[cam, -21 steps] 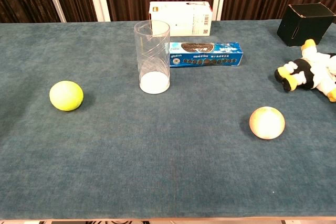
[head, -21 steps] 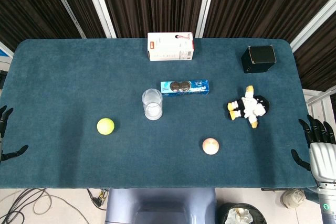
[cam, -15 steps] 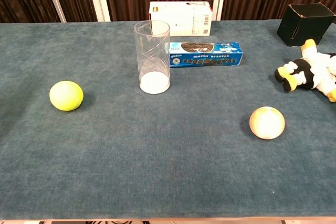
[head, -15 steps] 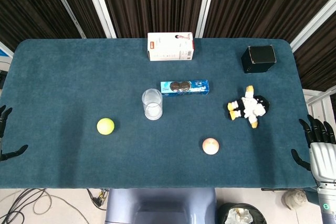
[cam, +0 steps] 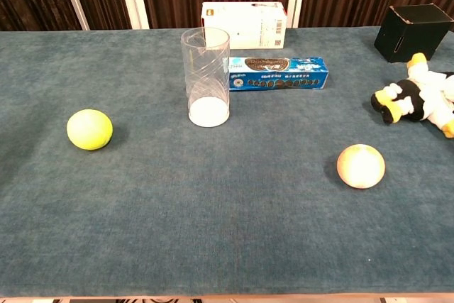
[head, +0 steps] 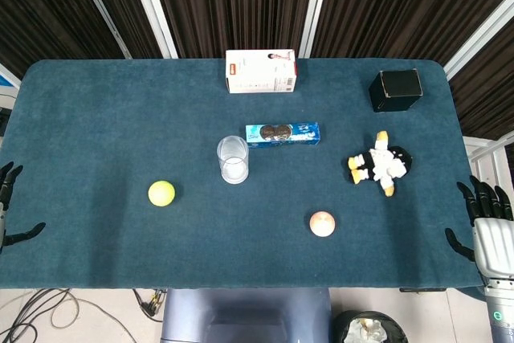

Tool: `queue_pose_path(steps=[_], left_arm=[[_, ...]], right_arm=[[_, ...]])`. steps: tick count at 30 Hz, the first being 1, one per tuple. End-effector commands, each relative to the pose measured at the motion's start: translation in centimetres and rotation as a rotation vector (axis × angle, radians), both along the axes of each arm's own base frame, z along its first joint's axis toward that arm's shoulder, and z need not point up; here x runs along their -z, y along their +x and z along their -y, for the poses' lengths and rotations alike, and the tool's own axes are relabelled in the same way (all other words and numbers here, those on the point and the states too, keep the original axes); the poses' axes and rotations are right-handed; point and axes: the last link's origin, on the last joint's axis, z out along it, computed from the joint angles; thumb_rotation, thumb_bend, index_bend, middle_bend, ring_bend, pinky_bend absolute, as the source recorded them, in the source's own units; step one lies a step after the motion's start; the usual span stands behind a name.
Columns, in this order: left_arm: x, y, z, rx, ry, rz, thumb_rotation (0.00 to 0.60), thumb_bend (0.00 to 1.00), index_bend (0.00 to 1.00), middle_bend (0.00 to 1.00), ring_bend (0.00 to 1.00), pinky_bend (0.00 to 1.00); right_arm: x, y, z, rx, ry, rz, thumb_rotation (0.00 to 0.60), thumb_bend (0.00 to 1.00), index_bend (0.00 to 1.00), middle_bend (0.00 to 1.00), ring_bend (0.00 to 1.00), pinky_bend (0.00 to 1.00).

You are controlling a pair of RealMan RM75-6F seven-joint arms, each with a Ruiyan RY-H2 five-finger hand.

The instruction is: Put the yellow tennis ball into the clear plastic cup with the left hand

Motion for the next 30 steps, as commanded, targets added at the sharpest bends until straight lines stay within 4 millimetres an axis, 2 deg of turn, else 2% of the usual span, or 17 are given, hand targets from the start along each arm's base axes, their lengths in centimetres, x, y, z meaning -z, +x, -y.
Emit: queue_pose_path(steps=[1,12,18,23,30], left_arm=[[0.4,0.0,-0.2,-0.003,-0.033,0.03,0.6,0.0,0.07,0.02,0.0,0.0],[1.1,-0.2,-2.1,-0.038,-0.133,0.107,0.6,0.0,0.05,0.01,0.0,0.0],[2.1,1.0,-5.3,-0.047,-0.274,0.171,0.6,0.0,0.03,0.05,0.0,0.0],[4.0,2.1,-8.3,-0.051,-0.361,0.179,0.6,0.0,0.03,0.05,0.0,0.0],[7.4,4.3,-10.3,-0.038,-0.495,0.249,0.6,0.0,0.03,0.04,0.0,0.0]], right_arm=[[-0.1,-0.1,0.0,0.002,-0.001,0.001,0.6,0.35,0.13,0.03,0.05,0.0],[0.3,-0.1,0.1,0.01,0.012,-0.005,0.6,0.35,0.13,0.04,0.05,0.0],[0.2,-0.1,0.1,0.012,0.008,-0.002,0.6,0.35,0.13,0.04,0.05,0.0],[0.1,-0.2,0.1,0.017,0.0,-0.001,0.6,0.35,0.13,0.04,0.05,0.0],[0.0,-0.3,0.1,0.02,-0.005,0.0,0.6,0.35,0.13,0.04,0.05,0.0]])
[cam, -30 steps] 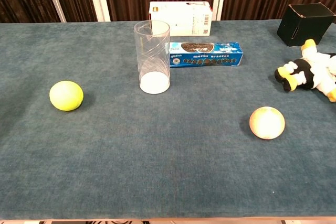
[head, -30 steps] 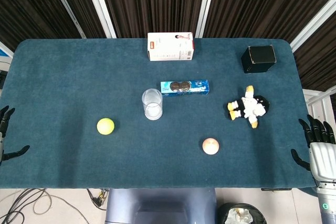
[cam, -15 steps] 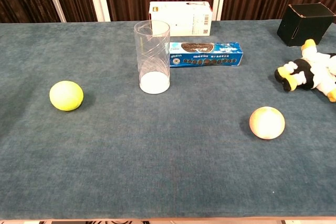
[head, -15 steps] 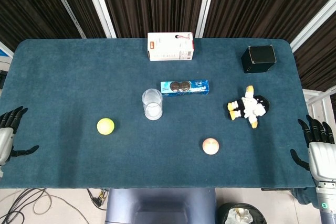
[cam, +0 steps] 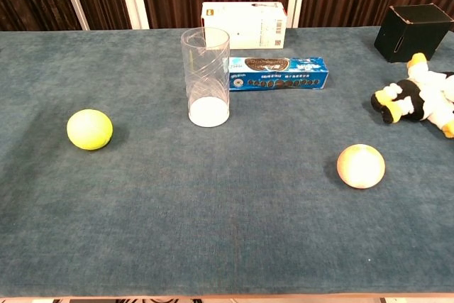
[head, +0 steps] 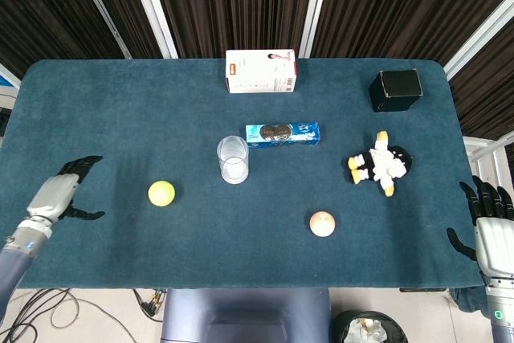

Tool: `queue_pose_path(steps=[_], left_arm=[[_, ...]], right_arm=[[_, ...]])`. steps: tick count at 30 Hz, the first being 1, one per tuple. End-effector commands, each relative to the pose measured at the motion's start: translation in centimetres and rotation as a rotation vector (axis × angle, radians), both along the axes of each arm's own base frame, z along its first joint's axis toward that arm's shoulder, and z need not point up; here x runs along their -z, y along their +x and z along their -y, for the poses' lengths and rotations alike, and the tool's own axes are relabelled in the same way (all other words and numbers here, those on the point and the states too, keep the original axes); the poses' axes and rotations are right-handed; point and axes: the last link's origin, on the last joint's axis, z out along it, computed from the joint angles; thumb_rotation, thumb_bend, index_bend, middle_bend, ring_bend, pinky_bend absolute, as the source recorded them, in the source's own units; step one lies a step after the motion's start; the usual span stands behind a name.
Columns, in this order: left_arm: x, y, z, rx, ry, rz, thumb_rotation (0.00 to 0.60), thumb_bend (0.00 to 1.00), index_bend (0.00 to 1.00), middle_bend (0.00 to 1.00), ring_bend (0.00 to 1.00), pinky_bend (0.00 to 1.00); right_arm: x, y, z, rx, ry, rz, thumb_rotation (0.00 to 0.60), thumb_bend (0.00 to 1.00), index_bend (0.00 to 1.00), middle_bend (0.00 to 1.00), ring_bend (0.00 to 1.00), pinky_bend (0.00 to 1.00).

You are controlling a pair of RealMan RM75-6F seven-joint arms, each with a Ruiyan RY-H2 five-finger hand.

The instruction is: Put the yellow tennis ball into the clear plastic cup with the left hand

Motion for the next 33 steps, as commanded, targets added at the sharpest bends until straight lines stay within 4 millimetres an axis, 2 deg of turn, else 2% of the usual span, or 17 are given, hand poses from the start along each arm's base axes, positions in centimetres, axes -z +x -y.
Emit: queue_pose_path(steps=[1,8,18,33], left_arm=[[1.8,1.4,-1.2,0.01,-0.064,0.038,0.6,0.0,0.03,0.04,0.0,0.0],[4.1,3.0,-2.6,0.024,-0.104,0.074,0.6,0.0,0.04,0.07,0.0,0.0],[6.8,4.0,-4.1,0.06,-0.091,-0.014,0.6,0.0,0.07,0.08,0.0,0.0],[9.6,4.8,-4.3,0.058,-0.107,-0.1,0.6,0.0,0.13,0.07,0.0,0.0]], right_arm=[[0.0,0.0,0.0,0.0,-0.002,0.001,0.6,0.35,0.13,0.04,0.05,0.0],[-0.2,0.0,-0.1,0.001,-0.01,0.004,0.6,0.35,0.13,0.04,0.05,0.0],[-0.7,-0.3,-0.3,0.007,-0.028,0.004,0.6,0.35,0.13,0.04,0.05,0.0],[-0.8,-0.4,-0.4,0.009,-0.027,0.004,0.6,0.35,0.13,0.03,0.05,0.0]])
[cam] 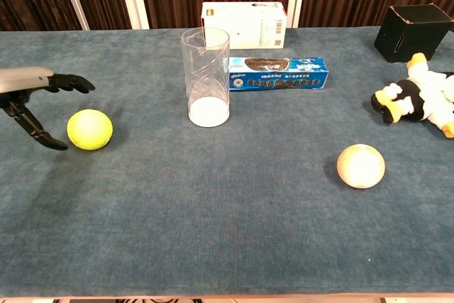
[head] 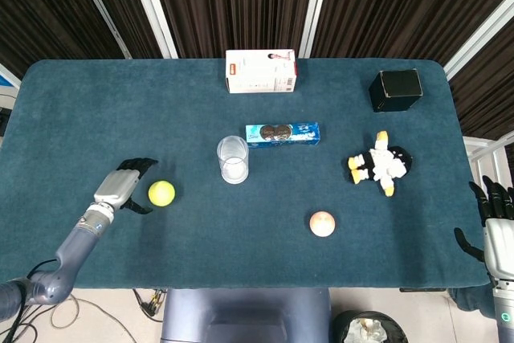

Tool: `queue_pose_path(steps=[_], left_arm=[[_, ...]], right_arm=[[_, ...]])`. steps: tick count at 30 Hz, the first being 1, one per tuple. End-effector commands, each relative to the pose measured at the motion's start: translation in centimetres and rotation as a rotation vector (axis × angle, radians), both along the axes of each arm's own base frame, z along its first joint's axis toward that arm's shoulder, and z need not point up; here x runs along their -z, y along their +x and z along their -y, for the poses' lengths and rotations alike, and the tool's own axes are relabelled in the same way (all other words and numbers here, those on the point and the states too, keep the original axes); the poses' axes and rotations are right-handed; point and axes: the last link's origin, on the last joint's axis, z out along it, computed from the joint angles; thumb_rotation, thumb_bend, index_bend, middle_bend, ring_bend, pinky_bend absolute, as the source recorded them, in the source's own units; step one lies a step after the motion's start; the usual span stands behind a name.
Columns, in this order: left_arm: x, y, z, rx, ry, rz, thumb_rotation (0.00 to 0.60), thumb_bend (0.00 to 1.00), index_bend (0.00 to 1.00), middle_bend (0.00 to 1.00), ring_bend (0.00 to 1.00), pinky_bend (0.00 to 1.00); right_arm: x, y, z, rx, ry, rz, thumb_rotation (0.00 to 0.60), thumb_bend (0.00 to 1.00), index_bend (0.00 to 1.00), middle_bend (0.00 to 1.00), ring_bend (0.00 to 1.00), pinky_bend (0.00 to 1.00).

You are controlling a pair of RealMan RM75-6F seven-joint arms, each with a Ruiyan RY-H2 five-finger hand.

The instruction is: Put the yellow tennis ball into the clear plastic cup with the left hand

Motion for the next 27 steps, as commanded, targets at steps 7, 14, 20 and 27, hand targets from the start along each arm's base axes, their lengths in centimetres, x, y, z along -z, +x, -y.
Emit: queue_pose_path(steps=[7,14,20,27], left_arm=[[1.3,0.3,-0.2,0.015,0.003,-0.042,0.6,0.0,0.19,0.08,0.0,0.0],[1.9,0.4,-0.3,-0.002,0.008,-0.048,0.6,0.01,0.25,0.09,0.0,0.0],[2.4,0.5,-0.5,0.0,0.014,-0.051,0.6,0.04,0.25,0.1,0.0,0.0],[3.0,1.0,-0.3,0.019,0.01,-0.036,0.6,0.09,0.3,0.14,0.0,0.0]], right_arm=[[-0.1,0.0,0.0,-0.001,0.0,0.001,0.6,0.35,0.13,0.04,0.05,0.0],[-0.1,-0.1,0.0,0.001,0.0,0.002,0.6,0.35,0.13,0.03,0.05,0.0],[0.0,-0.1,0.0,0.002,0.004,0.001,0.6,0.35,0.13,0.04,0.05,0.0],[0.0,-0.1,0.0,0.003,0.003,0.001,0.6,0.35,0.13,0.04,0.05,0.0]])
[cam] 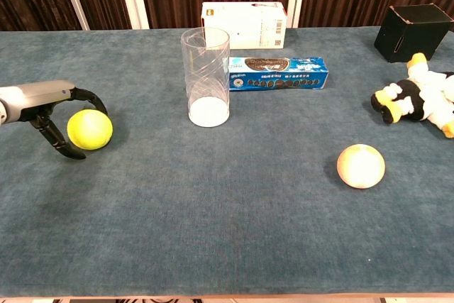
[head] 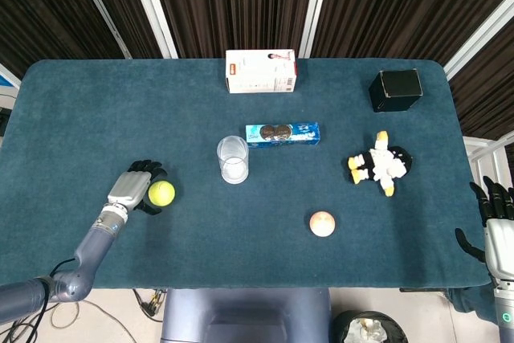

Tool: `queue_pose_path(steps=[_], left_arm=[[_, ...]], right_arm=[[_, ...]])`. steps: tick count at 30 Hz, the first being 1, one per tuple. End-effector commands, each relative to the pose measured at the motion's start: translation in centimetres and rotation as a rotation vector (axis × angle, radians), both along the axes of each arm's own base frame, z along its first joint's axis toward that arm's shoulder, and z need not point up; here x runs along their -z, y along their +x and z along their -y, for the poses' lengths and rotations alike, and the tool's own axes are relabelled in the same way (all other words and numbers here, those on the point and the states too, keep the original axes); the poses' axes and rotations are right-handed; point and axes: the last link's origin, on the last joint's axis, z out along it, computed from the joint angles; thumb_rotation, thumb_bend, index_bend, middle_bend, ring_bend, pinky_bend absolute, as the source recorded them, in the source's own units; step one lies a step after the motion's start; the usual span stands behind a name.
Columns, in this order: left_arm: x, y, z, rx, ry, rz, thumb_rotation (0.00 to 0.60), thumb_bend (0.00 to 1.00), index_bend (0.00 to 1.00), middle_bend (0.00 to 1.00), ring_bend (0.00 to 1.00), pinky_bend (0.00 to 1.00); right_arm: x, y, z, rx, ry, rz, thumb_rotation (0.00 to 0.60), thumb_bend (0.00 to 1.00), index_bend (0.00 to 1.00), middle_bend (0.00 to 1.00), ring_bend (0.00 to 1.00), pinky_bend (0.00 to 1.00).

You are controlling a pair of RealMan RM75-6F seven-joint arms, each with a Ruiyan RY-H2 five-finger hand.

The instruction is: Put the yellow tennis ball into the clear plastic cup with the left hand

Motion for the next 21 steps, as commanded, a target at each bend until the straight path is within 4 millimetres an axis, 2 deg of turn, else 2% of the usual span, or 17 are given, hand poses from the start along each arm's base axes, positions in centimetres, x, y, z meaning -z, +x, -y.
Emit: queue_pose_path(steps=[1,6,13,21], left_arm=[[0.1,0.1,0.1,0.003,0.0,0.004,0.6,0.1,0.31,0.14,0.0,0.0],[0.0,-0.1,0.0,0.006,0.005,-0.01,0.6,0.14,0.37,0.14,0.0,0.0],[0.3,0.1,0.0,0.009,0.008,-0.023,0.6,0.26,0.44,0.16,0.0,0.0],[-0.3,1.0,-0.1,0.041,0.043,-0.017,0.6,0.31,0.46,0.17,0.0,0.0]], right_arm=[[0.0,0.0,0.0,0.0,0.001,0.0,0.6,0.35,0.13,0.04,0.05,0.0],[0.1,0.0,0.0,0.0,0.004,0.002,0.6,0.35,0.13,0.04,0.05,0.0],[0.1,-0.1,0.1,0.004,0.006,0.003,0.6,0.35,0.13,0.03,0.05,0.0],[0.3,-0.1,0.1,0.006,0.015,0.004,0.6,0.35,0.13,0.04,0.05,0.0]])
